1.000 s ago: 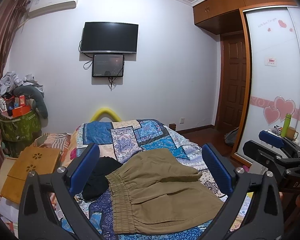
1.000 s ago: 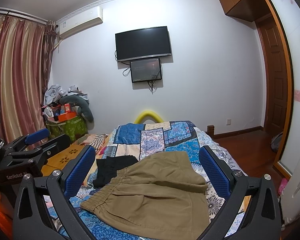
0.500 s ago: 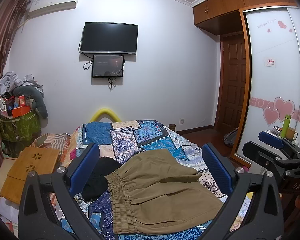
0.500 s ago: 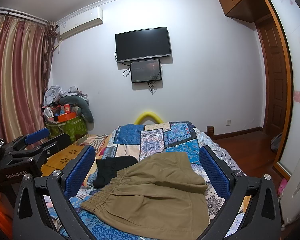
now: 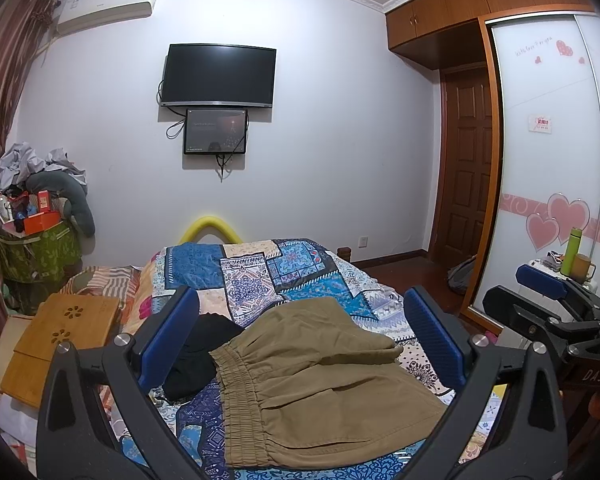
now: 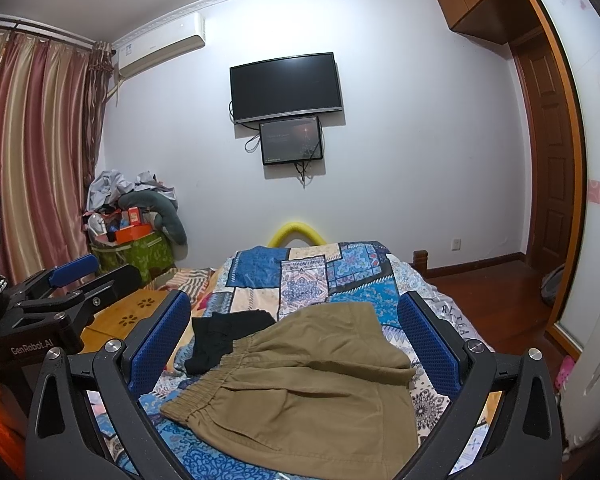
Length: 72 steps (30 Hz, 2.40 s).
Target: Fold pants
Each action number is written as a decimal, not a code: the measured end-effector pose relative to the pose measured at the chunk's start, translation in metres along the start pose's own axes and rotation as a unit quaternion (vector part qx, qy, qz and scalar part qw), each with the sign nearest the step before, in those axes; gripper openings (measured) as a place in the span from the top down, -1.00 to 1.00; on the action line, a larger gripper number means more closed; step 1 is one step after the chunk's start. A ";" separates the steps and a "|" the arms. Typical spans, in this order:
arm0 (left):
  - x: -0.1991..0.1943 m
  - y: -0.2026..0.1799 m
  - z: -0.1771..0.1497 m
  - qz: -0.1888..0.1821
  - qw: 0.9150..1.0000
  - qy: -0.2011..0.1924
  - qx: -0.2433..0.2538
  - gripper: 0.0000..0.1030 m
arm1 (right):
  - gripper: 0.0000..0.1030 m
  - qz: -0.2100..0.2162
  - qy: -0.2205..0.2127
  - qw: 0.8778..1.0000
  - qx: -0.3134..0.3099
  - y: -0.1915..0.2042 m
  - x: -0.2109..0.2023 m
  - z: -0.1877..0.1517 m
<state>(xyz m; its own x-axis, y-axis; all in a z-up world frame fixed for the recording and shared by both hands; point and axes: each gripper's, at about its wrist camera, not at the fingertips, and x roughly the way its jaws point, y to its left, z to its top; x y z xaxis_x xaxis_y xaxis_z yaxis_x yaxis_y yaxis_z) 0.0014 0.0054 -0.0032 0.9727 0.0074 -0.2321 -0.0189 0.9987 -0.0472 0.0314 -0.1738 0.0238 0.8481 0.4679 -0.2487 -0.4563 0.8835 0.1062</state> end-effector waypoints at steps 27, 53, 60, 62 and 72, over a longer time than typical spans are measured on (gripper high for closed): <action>0.112 0.041 -0.035 0.037 0.990 0.137 -0.012 -1.00 | -1.00 -0.060 0.094 0.994 -0.023 -0.051 0.077 -0.043; 0.283 0.113 -0.150 0.036 0.910 0.413 0.008 -0.98 | -0.35 -0.014 0.394 0.912 0.116 -0.168 0.189 -0.150; 0.288 0.122 -0.165 0.015 0.902 0.432 -0.021 -0.93 | -0.10 0.038 0.412 0.887 0.204 -0.186 0.197 -0.170; 0.290 0.124 -0.167 0.011 0.900 0.434 -0.028 -0.90 | 0.02 0.039 0.411 0.888 0.202 -0.185 0.198 -0.171; 0.284 0.112 -0.165 0.022 0.904 0.425 0.043 -0.63 | 0.95 0.014 0.409 0.899 0.155 -0.178 0.183 -0.170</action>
<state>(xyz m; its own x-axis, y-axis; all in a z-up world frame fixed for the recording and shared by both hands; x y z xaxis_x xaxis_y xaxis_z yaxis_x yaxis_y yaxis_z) 0.2368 0.1114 -0.2347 0.4422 0.0422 -0.8959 -0.0002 0.9989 0.0469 0.2219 -0.2495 -0.2040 0.2969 0.4288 -0.8532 -0.2700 0.8947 0.3558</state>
